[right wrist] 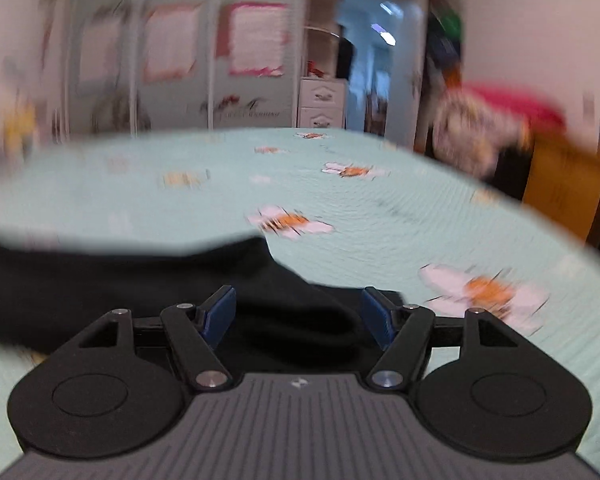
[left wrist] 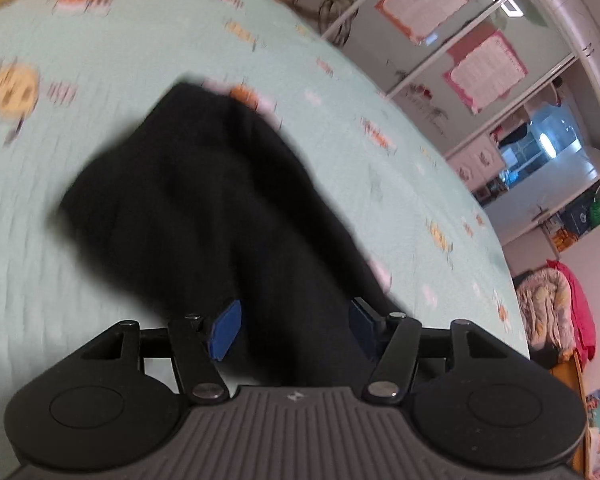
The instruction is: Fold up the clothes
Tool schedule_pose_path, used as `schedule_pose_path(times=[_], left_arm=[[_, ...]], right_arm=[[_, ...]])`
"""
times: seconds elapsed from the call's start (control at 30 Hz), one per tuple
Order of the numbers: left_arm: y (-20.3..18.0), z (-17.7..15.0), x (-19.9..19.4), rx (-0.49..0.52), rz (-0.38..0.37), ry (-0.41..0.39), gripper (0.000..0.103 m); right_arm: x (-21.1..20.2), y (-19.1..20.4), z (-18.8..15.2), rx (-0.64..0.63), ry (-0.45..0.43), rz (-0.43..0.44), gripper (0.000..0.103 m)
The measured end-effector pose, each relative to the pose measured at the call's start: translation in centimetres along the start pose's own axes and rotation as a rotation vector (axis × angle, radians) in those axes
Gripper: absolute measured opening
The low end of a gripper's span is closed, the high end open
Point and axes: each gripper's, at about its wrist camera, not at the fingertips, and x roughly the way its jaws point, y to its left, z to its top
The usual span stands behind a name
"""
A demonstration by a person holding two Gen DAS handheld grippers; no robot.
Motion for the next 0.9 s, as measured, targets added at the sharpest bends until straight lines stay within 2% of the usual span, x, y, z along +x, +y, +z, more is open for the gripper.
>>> schedule_pose_path(times=[0.1,0.23,0.4,0.53,0.63,0.73,0.83,0.9], left_arm=[[0.9,-2.7,-0.9,-0.003,0.034,0.054,0.062],[2.0,-4.0,-1.8,-0.027,0.072,0.071,0.062],[2.4,-4.2,-2.4,-0.031,0.108,0.070,0.062],[2.2,-4.8,-2.2,-0.026,0.125,0.085,0.062],[1.7,-5.6,-1.9,-0.023,0.122,0.099,0.062],[1.2,-6.1,-1.5,-0.011,0.119,0.117,0.062],[0.8,-6.5,-1.1,0.001,0.118,0.139,0.062],[0.8,-6.6,-1.1,-0.003,0.110,0.142,0.062]], right_arm=[[1.1,1.0,-1.8,-0.111,0.009,-0.064,0.069],[3.0,1.0,-2.3,-0.169,0.005,-0.079,0.069],[6.3,3.0,-2.5,-0.414,0.041,-0.094,0.070],[7.4,2.3,-1.4,-0.414,0.056,-0.028,0.067],[7.0,0.4,0.1,-0.269,0.077,0.045,0.013],[6.1,-2.1,1.7,-0.056,0.084,0.119,0.011],[4.8,-6.1,3.4,0.286,0.062,0.207,0.010],[4.2,-9.6,3.5,0.576,0.051,0.249,0.010]])
